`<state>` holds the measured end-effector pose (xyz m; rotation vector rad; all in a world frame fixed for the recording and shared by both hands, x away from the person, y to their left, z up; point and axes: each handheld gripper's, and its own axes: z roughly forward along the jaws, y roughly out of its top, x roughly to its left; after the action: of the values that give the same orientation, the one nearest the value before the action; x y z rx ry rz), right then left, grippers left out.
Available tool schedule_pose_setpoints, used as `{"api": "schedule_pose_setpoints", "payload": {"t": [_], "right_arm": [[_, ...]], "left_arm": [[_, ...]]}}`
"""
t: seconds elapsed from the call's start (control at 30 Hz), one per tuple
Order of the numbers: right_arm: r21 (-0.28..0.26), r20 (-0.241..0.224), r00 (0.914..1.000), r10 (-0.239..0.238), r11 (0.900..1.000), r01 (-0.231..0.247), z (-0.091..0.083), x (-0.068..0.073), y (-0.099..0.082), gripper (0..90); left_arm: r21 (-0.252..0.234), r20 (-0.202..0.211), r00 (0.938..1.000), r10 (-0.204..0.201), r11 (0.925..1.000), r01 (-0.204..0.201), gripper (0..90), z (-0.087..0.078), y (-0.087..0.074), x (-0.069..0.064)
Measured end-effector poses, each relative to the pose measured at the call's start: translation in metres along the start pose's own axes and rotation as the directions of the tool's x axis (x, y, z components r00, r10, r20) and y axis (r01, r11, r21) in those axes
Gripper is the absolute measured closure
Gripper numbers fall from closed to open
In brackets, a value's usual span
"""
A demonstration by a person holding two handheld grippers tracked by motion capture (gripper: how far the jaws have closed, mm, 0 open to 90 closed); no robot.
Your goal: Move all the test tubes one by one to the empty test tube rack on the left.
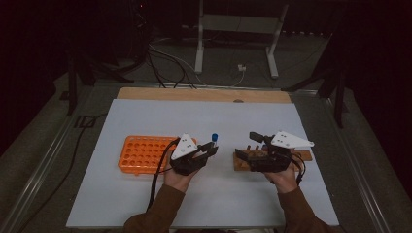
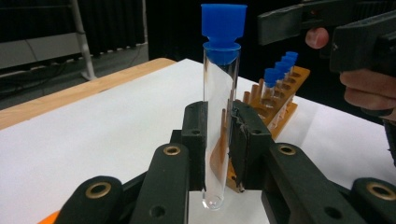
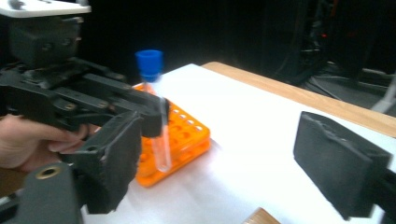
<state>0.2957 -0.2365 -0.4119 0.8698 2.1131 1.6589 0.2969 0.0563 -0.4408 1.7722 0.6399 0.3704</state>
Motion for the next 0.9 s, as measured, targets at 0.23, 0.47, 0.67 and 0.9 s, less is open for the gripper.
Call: {"api": "schedule_pose_setpoints", "payload": {"t": [0.23, 0.47, 0.67, 0.9], "right_arm": [[-0.007, 0.034, 0.9994, 0.008, 0.9999, -0.008, -0.014, -0.014, 0.001, 4.9], [0.005, 0.072, 0.9972, 0.016, 0.9999, -0.016, -0.027, -0.025, -0.005, 3.4], [0.002, 0.092, 0.9955, 0.023, 0.9997, -0.024, -0.037, -0.03, -0.01, 3.7], [-0.001, 0.127, 0.9916, 0.026, 0.9997, -0.026, -0.048, -0.037, -0.014, 3.7]], "left_arm": [[-0.005, -0.022, 0.9997, -0.007, 1.0, 0.007, 77.9, -0.01, -0.002, 0.006], [-0.005, -0.04, 0.9991, -0.013, 0.9999, 0.012, 77.9, -0.021, -0.007, 0.011], [0.002, -0.057, 0.9983, -0.013, 0.9999, 0.013, 77.9, -0.033, -0.012, 0.016], [0.015, -0.073, 0.9972, -0.019, 0.9997, 0.021, 77.9, -0.043, -0.022, 0.022]]}}
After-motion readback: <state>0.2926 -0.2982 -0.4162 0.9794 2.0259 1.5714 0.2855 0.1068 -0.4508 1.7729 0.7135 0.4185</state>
